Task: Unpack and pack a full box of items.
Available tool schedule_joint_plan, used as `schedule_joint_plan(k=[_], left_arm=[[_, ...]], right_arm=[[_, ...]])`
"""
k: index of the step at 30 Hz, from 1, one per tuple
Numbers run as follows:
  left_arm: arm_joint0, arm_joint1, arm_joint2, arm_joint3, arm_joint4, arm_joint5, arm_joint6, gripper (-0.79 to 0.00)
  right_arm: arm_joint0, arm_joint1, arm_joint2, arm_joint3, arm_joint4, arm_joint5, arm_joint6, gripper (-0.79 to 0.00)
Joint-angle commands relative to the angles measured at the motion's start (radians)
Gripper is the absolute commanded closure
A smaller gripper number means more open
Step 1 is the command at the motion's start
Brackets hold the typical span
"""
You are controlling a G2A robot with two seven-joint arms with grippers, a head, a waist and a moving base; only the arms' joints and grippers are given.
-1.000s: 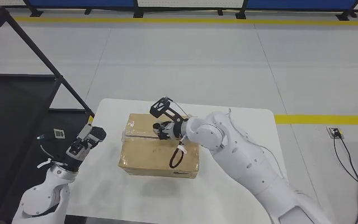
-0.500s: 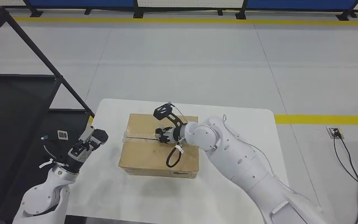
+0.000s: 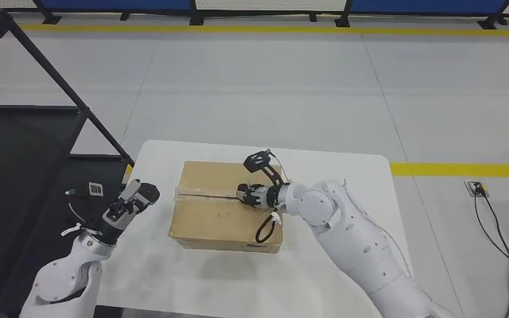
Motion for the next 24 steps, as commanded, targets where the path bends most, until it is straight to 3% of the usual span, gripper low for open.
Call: schedule_joint_plan(k=[1, 14, 22, 23, 24], left_arm=[[0.001, 0.0, 0.003, -0.004, 0.0, 0.001, 0.0, -0.785], [-0.011, 0.002, 0.026, -0.006, 0.014, 0.008, 0.015, -0.785], [-0.017, 0.003, 0.031, 0.013, 0.016, 0.005, 0.023, -0.785], [-0.017, 0.003, 0.03, 0.018, 0.017, 0.005, 0.026, -0.785], [-0.018, 0.004, 0.029, 0.022, 0.02, 0.004, 0.029, -0.785]], right_arm=[[-0.025, 0.011, 0.034, -0.016, 0.009, -0.003, 0.005, 0.0], [-0.192, 0.072, 0.204, -0.17, 0.003, -0.007, 0.018, 0.0], [-0.273, 0.091, 0.284, -0.254, 0.034, -0.002, -0.04, -0.003], [-0.273, 0.091, 0.284, -0.254, 0.034, -0.002, -0.04, -0.108], [-0.273, 0.091, 0.284, -0.254, 0.034, -0.002, -0.04, -0.163]])
